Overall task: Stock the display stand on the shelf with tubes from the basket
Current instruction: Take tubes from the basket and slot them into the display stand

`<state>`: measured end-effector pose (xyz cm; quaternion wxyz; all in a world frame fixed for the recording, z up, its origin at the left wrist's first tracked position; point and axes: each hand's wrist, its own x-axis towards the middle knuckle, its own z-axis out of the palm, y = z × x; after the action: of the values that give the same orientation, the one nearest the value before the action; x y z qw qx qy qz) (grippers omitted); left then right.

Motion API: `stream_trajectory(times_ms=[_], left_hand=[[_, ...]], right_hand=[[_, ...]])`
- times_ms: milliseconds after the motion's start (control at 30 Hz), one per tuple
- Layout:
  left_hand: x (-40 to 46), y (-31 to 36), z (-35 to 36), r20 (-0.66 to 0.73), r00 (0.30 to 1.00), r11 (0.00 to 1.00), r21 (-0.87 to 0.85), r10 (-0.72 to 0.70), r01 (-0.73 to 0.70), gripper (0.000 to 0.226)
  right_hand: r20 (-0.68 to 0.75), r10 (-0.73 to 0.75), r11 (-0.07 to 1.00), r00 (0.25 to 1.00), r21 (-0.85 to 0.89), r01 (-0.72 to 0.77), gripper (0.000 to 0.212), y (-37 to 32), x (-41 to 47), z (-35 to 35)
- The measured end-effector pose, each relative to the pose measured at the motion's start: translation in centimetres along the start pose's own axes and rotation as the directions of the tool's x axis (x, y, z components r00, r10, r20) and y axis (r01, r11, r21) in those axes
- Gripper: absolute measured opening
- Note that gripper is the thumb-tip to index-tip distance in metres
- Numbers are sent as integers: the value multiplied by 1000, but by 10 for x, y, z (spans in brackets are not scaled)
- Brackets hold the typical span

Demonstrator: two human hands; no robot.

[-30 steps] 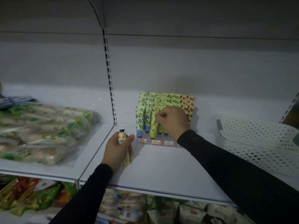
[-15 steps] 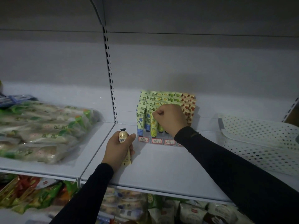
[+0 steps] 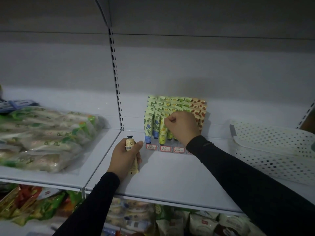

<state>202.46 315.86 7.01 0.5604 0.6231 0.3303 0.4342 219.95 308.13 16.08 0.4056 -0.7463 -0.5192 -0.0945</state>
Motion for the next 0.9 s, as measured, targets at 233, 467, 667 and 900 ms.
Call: stream_trajectory(times_ms=[233,467,667,900], left_hand=[[2,-4,-1,12,1000,1000,-12,-6,6,30],[1,-3,-2,23,1000,1000,11,-3,3,33],[3,0,0,15,995,993,-54,-101,102,16],[2,7,0,26,986,978,-128,-165,167,11]], right_hand=[[8,-7,1000,1000,6,7,37,1,1,0],[49,3,1000,999,8,-4,44,3,-1,-3],[44,20,1000,999,18,-21,46,2,-2,-9],[29,23,998,999,56,-25,28,1,-5,-24]])
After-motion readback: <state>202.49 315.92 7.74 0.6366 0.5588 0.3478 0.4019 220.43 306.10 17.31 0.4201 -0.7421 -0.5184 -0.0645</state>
